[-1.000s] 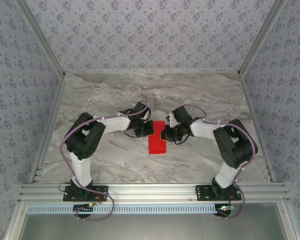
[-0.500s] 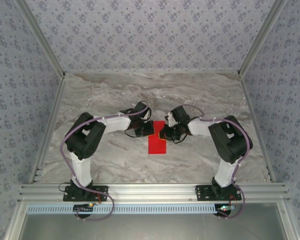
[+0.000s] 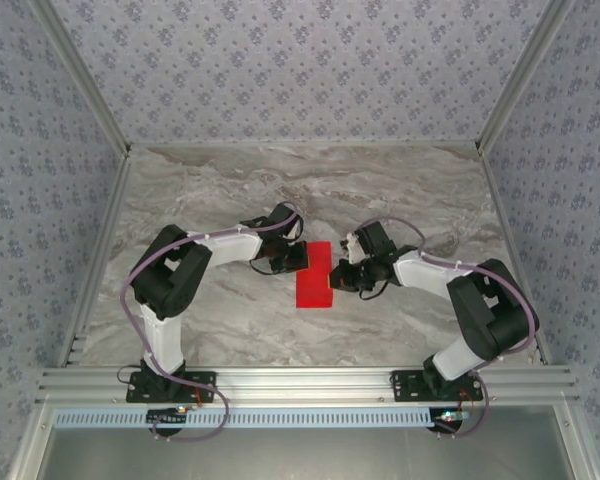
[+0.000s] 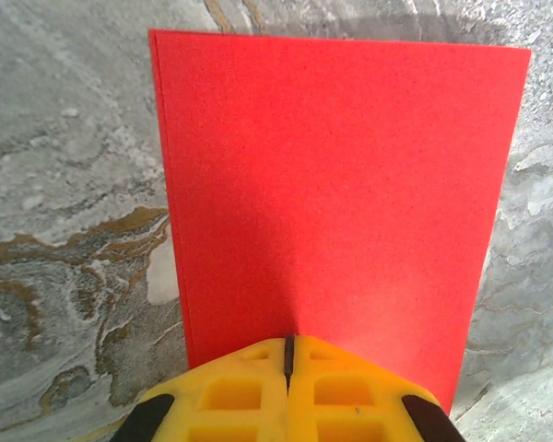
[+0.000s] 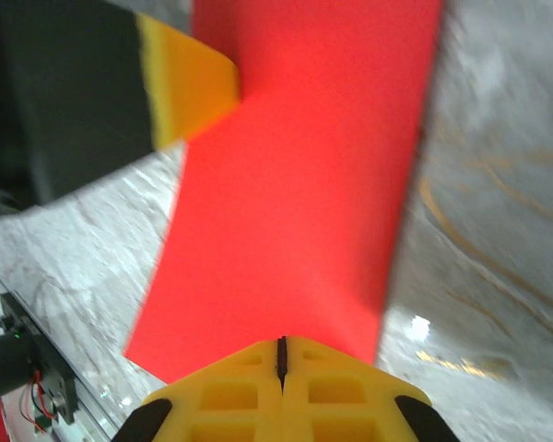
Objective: Fold a paper plane with a square sheet of paper (pick it up from the middle)
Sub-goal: Fold the square sheet of paper in half at the center of the table.
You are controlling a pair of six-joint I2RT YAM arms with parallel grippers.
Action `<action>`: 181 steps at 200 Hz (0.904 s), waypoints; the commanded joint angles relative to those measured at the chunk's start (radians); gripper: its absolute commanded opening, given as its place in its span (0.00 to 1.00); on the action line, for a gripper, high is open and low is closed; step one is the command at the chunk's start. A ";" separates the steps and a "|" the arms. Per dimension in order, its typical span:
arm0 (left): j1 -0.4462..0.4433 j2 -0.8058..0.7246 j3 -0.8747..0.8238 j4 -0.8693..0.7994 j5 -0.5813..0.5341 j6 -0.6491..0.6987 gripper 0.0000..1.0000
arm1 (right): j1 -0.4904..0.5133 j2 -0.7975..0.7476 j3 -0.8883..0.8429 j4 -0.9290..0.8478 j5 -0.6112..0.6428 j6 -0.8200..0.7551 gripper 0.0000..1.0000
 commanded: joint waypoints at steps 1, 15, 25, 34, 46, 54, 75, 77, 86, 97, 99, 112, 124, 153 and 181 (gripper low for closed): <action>0.008 0.129 -0.076 -0.209 -0.207 0.025 0.00 | 0.022 0.032 0.062 0.019 0.028 0.020 0.00; 0.007 0.132 -0.075 -0.208 -0.208 0.026 0.00 | 0.033 0.076 0.084 0.034 0.025 0.023 0.00; 0.007 0.134 -0.074 -0.210 -0.207 0.024 0.00 | 0.041 0.101 0.092 0.052 0.028 0.027 0.00; 0.008 0.134 -0.071 -0.208 -0.207 0.024 0.00 | 0.048 0.121 0.095 0.066 0.026 0.028 0.00; 0.006 0.137 -0.072 -0.208 -0.207 0.023 0.00 | 0.054 0.145 0.099 0.074 0.025 0.026 0.00; 0.007 0.137 -0.071 -0.208 -0.207 0.023 0.00 | 0.059 0.157 0.099 0.080 0.026 0.023 0.00; 0.006 0.138 -0.073 -0.209 -0.209 0.024 0.00 | 0.068 0.181 0.089 0.086 0.024 0.014 0.00; 0.006 0.138 -0.073 -0.209 -0.209 0.023 0.00 | 0.069 0.182 0.088 0.086 0.023 0.013 0.00; 0.007 0.140 -0.073 -0.210 -0.209 0.021 0.00 | 0.071 0.185 0.075 0.087 0.024 0.010 0.00; 0.007 0.141 -0.074 -0.214 -0.212 0.018 0.00 | 0.072 0.182 0.055 0.087 0.021 0.007 0.00; 0.007 0.141 -0.074 -0.214 -0.213 0.018 0.00 | 0.072 0.181 0.051 0.087 0.021 0.005 0.00; 0.008 0.141 -0.076 -0.215 -0.217 0.013 0.00 | 0.072 0.167 0.018 0.083 0.020 0.000 0.00; 0.006 0.141 -0.077 -0.215 -0.223 0.011 0.00 | 0.073 0.146 -0.021 0.073 0.019 -0.007 0.00; 0.007 0.144 -0.081 -0.209 -0.226 0.004 0.00 | 0.074 0.070 -0.138 0.028 0.020 -0.018 0.00; 0.006 0.146 -0.078 -0.206 -0.226 0.008 0.00 | 0.073 -0.022 -0.226 -0.029 0.036 -0.026 0.00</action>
